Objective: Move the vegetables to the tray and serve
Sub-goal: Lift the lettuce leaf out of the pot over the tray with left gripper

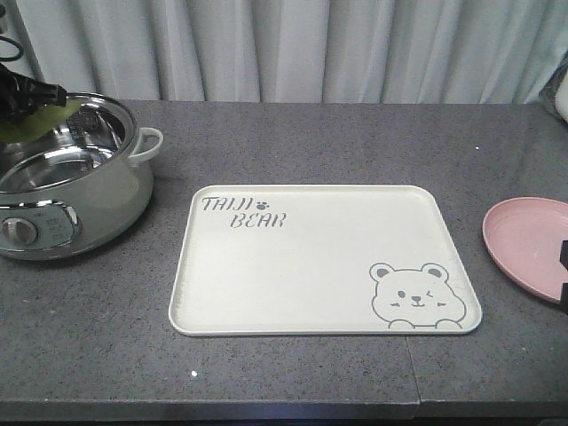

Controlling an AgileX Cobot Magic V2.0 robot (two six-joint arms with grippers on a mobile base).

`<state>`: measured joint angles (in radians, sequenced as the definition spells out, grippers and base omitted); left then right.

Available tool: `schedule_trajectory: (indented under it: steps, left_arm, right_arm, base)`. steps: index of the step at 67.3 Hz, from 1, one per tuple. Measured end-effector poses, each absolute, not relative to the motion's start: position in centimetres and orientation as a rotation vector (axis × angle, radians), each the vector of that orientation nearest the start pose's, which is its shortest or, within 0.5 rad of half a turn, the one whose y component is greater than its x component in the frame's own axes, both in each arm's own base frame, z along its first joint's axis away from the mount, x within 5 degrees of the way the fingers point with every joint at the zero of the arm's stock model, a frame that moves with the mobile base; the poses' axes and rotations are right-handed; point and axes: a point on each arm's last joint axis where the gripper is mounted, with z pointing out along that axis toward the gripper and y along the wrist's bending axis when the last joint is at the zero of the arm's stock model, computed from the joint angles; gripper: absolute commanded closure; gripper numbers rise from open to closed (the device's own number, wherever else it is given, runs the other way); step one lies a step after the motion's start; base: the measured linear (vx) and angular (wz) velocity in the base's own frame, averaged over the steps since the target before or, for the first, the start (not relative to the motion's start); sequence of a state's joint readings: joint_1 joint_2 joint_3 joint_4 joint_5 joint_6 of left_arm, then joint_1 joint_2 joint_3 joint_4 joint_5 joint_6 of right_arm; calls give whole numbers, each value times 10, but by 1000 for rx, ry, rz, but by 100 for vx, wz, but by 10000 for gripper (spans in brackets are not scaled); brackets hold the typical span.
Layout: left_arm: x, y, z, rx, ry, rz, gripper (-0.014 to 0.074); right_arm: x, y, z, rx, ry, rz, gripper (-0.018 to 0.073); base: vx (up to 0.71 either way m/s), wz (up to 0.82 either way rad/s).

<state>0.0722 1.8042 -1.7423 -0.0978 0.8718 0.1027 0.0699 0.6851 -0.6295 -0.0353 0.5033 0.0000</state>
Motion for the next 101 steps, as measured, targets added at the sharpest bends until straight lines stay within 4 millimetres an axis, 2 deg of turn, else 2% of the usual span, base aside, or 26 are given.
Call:
schedule_trajectory:
  steps: [13, 20, 27, 41, 54, 65, 73, 88, 101]
  left_arm:
    - [381, 4, 389, 106, 2312, -133, 603]
    - [359, -9, 399, 164, 2269, -196, 603]
    - [337, -21, 401, 215, 2230, -258, 603]
    - [291, -48, 385, 319, 2183, -416, 603]
    - [262, -71, 359, 416, 2153, -588, 603]
    - [249, -93, 336, 493, 2135, -752, 603]
    - [243, -107, 328, 530, 2102, -840, 603]
    - [236, -125, 328, 554, 2037, -934, 602]
    - [231, -138, 329, 572, 2021, -993, 602]
  right_arm:
    - [136, 8, 320, -92, 2041, 7, 151]
    - [136, 8, 320, -92, 2041, 7, 151]
    - [136, 8, 320, -92, 2041, 7, 151]
    - [136, 8, 320, -92, 2041, 7, 151]
    - [136, 8, 320, -92, 2042, 8, 151]
    - [135, 8, 317, -89, 2083, 12, 151]
    - [132, 9, 313, -75, 2134, 41, 149]
    - [132, 15, 309, -87, 2176, 121, 48]
    - [150, 30, 303, -257, 2232, 248, 20]
  base:
    - [0, 0]
    - [0, 0]
    - [0, 0]
    - [0, 0]
    - [0, 0]
    - [0, 0]
    - [0, 0]
    - [0, 0]
    - [0, 0]
